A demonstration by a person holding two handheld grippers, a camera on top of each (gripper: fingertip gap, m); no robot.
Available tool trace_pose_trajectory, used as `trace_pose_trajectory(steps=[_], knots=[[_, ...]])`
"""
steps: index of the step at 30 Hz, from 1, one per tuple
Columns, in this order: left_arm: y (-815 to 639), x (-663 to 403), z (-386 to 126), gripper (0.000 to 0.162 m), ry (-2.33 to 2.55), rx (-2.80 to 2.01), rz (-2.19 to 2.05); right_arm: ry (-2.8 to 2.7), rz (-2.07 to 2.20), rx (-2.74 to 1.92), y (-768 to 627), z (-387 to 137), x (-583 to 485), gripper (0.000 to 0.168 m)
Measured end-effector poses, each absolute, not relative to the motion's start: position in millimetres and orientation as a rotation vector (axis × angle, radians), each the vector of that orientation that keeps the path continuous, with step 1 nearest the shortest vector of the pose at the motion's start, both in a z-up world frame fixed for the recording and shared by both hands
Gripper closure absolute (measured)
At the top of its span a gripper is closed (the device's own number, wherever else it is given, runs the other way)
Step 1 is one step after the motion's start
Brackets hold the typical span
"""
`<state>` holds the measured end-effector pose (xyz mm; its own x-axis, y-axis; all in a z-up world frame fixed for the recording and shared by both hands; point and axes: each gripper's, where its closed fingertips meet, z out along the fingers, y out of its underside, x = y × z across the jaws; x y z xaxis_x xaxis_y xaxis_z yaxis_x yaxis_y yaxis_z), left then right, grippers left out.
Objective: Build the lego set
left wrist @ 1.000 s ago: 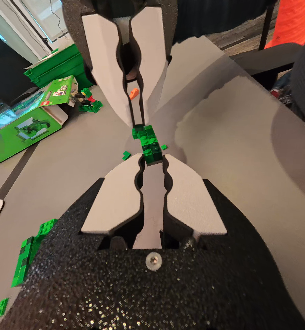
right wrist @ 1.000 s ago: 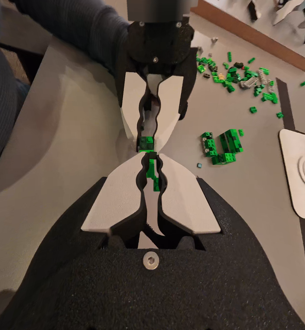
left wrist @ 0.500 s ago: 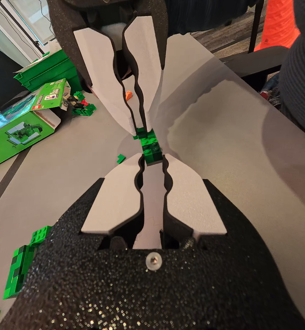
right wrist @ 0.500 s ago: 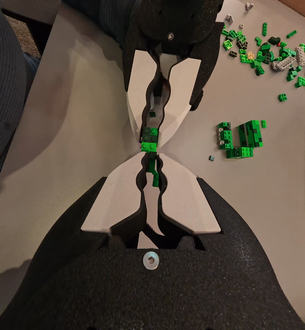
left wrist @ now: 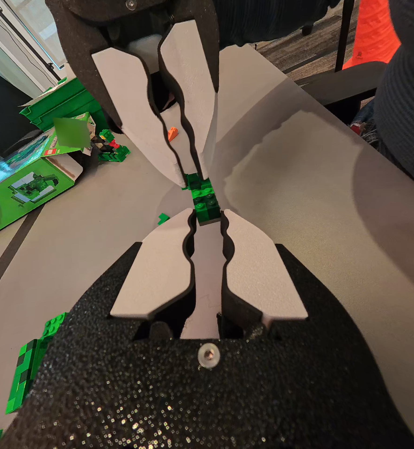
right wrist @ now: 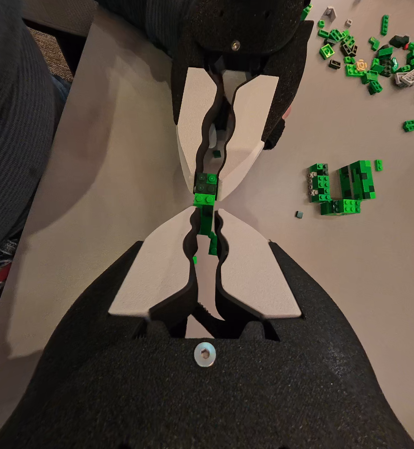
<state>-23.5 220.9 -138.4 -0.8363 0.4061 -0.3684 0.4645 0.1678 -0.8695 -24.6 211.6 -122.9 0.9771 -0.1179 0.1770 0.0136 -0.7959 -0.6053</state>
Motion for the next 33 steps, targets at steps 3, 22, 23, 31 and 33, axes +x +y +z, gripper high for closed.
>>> trace_pose_trajectory(steps=[3, 22, 23, 31, 33], knots=[[221, -24, -137, 0.144, 2.356, 0.881, -1.798, 0.073, -0.278, -2.472, 212, -121, -24, 0.154], [222, -58, -133, 0.144, 2.289, 1.094, -1.832, 0.478, 0.982, -2.156, 220, -119, -66, 0.138], [222, -59, -134, 0.144, 2.289, 1.1, -1.833, 0.478, 0.981, -2.164, 221, -120, -67, 0.14], [221, -66, -135, 0.144, 2.282, 1.139, -1.82, 0.5, 1.041, -2.166, 220, -125, -72, 0.15], [221, -68, -136, 0.144, 2.287, 1.151, -1.821, 0.48, 1.054, -2.177, 220, -126, -74, 0.151]])
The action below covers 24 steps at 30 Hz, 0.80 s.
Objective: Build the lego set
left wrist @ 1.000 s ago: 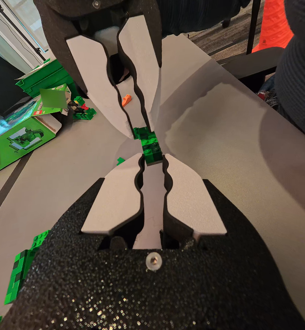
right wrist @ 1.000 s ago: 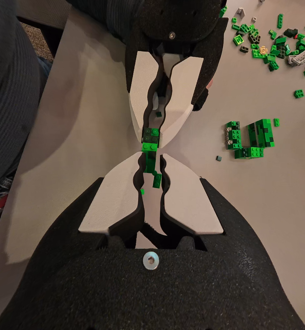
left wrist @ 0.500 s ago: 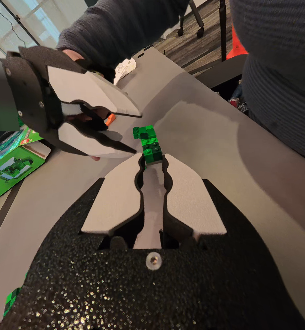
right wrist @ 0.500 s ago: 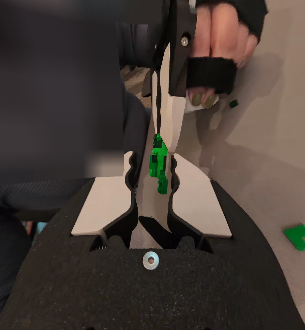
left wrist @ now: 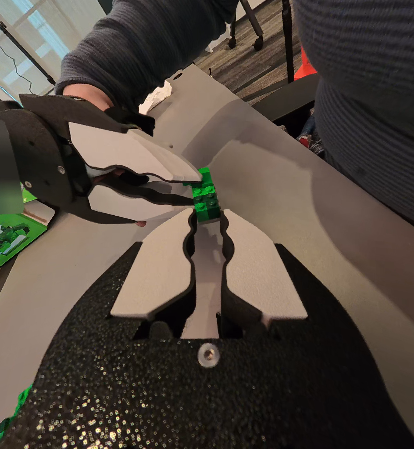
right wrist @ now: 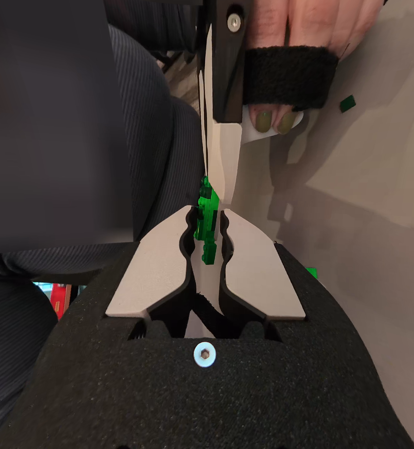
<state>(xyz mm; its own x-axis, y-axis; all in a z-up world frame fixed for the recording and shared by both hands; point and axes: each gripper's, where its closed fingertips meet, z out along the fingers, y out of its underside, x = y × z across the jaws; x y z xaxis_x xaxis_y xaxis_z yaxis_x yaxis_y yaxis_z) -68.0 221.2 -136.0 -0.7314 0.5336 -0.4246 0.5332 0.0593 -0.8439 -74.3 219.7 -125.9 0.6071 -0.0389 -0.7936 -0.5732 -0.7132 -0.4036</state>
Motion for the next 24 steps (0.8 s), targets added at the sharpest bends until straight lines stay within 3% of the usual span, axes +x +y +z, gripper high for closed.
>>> trace_pose_trajectory(steps=[11, 13, 17, 24], knots=[[220, -71, -141, 0.145, -2.316, -1.203, 1.797, 0.419, 0.941, -2.218, 220, -133, -76, 0.151], [218, -63, -143, 0.145, -2.365, -1.151, 1.795, 0.414, 0.816, -2.211, 219, -132, -68, 0.141], [211, -39, -143, 0.145, -2.48, -0.906, 1.804, 0.418, 0.399, -2.2, 213, -120, -39, 0.116], [206, -1, -125, 0.144, -2.372, -0.245, 1.84, 0.279, -0.76, -2.238, 198, -99, 7, 0.12]])
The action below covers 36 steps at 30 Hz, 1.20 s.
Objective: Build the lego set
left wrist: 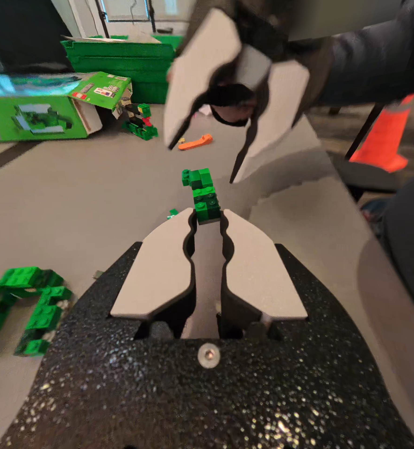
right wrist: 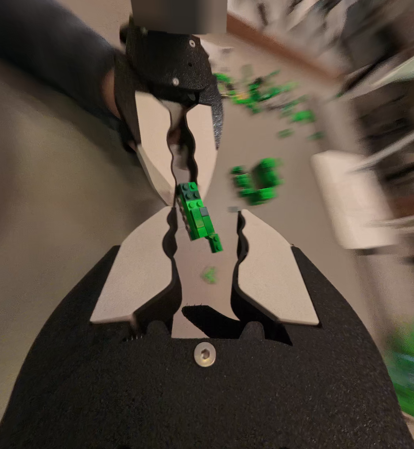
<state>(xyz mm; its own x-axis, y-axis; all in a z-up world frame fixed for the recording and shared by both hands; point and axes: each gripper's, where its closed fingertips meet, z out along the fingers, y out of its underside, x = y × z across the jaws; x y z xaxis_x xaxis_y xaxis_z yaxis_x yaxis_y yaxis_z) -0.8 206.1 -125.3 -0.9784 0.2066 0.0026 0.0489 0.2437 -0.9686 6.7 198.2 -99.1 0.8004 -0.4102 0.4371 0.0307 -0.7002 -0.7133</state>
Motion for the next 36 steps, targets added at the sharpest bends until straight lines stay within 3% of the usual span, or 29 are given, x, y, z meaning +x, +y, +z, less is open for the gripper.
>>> trace_pose_trajectory(steps=[4, 12, 18, 22, 26, 27, 30, 36], knots=[[208, 6, -118, 0.145, -2.231, -0.076, 1.831, 0.04, -1.296, -2.316, 200, -101, 11, 0.129], [207, 0, -120, 0.145, -2.238, -0.135, 1.819, -0.201, -1.535, -2.401, 203, -115, 14, 0.15], [208, 4, -122, 0.145, -2.229, -0.12, 1.815, -0.146, -1.458, -2.369, 205, -115, 17, 0.149], [214, 28, -124, 0.144, -2.338, -0.073, 1.892, 0.125, -1.421, -2.185, 193, -94, 30, 0.118], [224, 59, -122, 0.144, -2.426, -0.007, 2.031, 0.487, -1.371, -1.85, 159, -83, 57, 0.121], [226, 65, -122, 0.144, -2.448, 0.004, 2.051, 0.564, -1.308, -1.797, 153, -89, 62, 0.131], [231, 75, -121, 0.144, -2.499, 0.015, 2.108, 0.759, -1.06, -1.683, 145, -112, 76, 0.132], [233, 82, -116, 0.144, -2.674, -0.015, 2.196, 0.732, -1.057, -1.603, 138, -111, 75, 0.137]])
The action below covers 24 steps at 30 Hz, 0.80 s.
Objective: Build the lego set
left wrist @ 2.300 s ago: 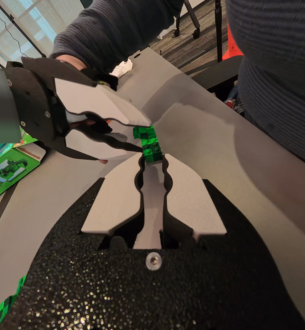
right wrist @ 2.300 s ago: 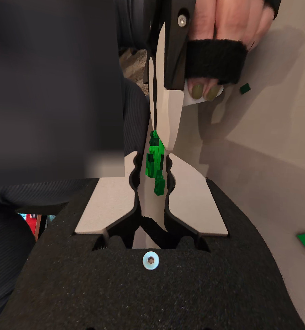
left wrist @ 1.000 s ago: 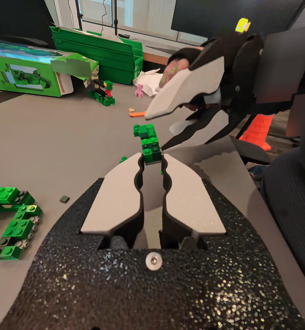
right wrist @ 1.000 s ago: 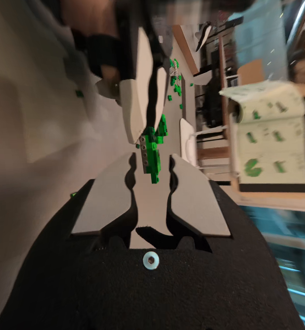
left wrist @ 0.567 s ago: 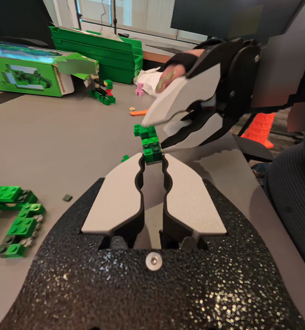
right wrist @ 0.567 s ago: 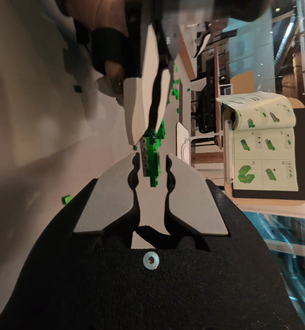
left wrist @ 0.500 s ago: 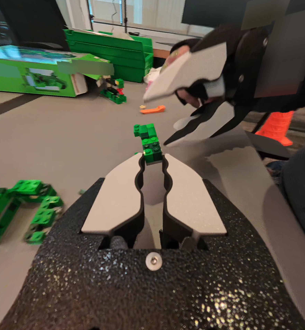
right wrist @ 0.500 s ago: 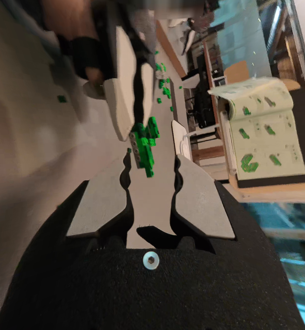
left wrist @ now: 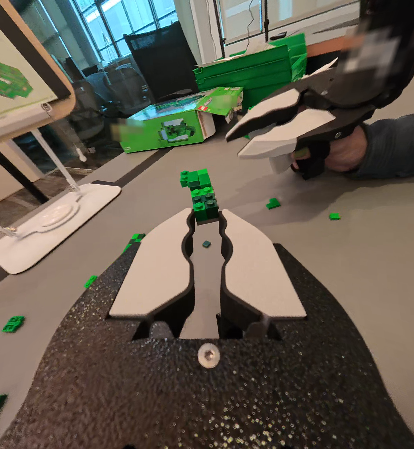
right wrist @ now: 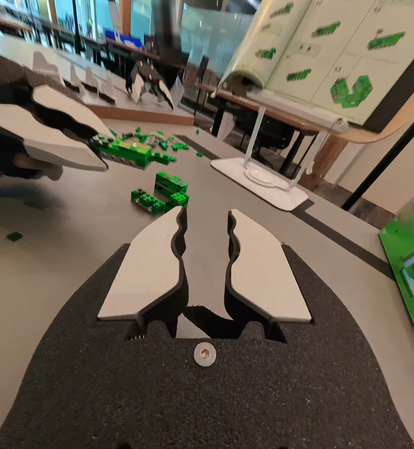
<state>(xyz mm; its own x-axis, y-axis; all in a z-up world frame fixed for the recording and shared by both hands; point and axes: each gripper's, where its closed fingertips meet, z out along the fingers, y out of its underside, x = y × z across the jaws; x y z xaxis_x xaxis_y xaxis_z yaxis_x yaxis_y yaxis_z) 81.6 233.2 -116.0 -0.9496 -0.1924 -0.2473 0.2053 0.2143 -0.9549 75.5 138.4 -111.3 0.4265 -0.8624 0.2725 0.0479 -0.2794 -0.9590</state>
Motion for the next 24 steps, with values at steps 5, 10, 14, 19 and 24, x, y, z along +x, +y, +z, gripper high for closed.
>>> trace_pose_trajectory(steps=[5, 10, 14, 19, 24], knots=[[231, 80, -120, 0.144, 2.159, 0.049, -1.745, 0.697, -1.035, -1.546, 139, -105, 72, 0.141], [232, 86, -125, 0.144, 2.186, 0.001, -1.755, 0.712, -1.023, -1.5, 135, -101, 72, 0.141], [233, 89, -124, 0.144, 2.191, -0.044, -1.791, 0.707, -1.036, -1.491, 134, -99, 72, 0.141], [234, 91, -123, 0.144, 2.184, -0.061, -1.794, 0.692, -1.034, -1.487, 136, -98, 71, 0.141], [235, 92, -122, 0.144, 2.179, -0.074, -1.801, 0.697, -1.027, -1.479, 135, -98, 71, 0.141]])
